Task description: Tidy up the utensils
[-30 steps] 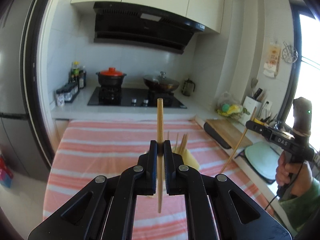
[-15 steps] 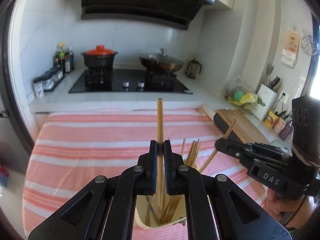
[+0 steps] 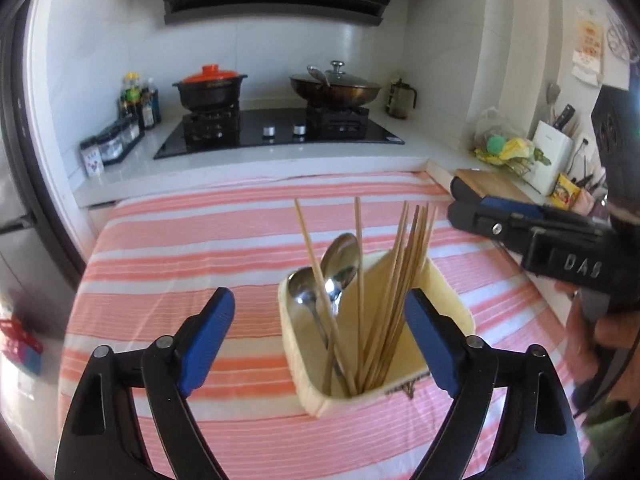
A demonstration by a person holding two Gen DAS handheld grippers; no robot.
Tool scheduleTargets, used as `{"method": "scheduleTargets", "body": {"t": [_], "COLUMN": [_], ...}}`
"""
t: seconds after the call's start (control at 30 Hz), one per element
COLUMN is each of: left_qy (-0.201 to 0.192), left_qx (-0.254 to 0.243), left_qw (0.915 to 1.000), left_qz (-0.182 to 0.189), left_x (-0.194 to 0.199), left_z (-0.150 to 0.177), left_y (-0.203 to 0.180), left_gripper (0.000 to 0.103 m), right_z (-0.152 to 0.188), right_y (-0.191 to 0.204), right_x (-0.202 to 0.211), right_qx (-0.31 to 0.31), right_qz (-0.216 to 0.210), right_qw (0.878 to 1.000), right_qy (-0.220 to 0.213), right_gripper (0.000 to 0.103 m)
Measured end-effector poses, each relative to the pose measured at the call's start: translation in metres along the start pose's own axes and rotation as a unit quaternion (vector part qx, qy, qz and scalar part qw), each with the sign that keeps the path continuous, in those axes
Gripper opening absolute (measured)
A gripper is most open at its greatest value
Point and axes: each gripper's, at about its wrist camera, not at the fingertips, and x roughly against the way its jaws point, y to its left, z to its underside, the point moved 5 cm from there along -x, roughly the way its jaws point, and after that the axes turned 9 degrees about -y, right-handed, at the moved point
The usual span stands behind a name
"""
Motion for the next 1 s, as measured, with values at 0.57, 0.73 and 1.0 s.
{"method": "scheduleTargets", "body": {"t": [0.57,0.73,1.0], "left_qy": [-0.011,-0.025,-0.039], "left_qx": [0.008,-0.008,-0.002], "left_qw": [0.9915,0.9898,0.9885], "left_qz": [-0.129,-0.14,-0.146], "left_x": [0.186,0.21,0.232], "left_z": [0.13,0.131,0.126], "left_y": [-0.041,-0.051,-0.055], "left_gripper": [0.103,0.103,0.103], "right_z": [0.17,0.162,0.155], "right_y": [0.054,0.073,0.084], "right_x": [0.218,0.248,0.27], "right_qx": [0.053,0.038,0.049], "right_qz": [0.096,0.068,0.092], "right_qw": [0.991,0.992,0.989], "right_qy": [-0.078,-0.099,-0.102], "right_gripper": [0.102,0.102,0.102]}}
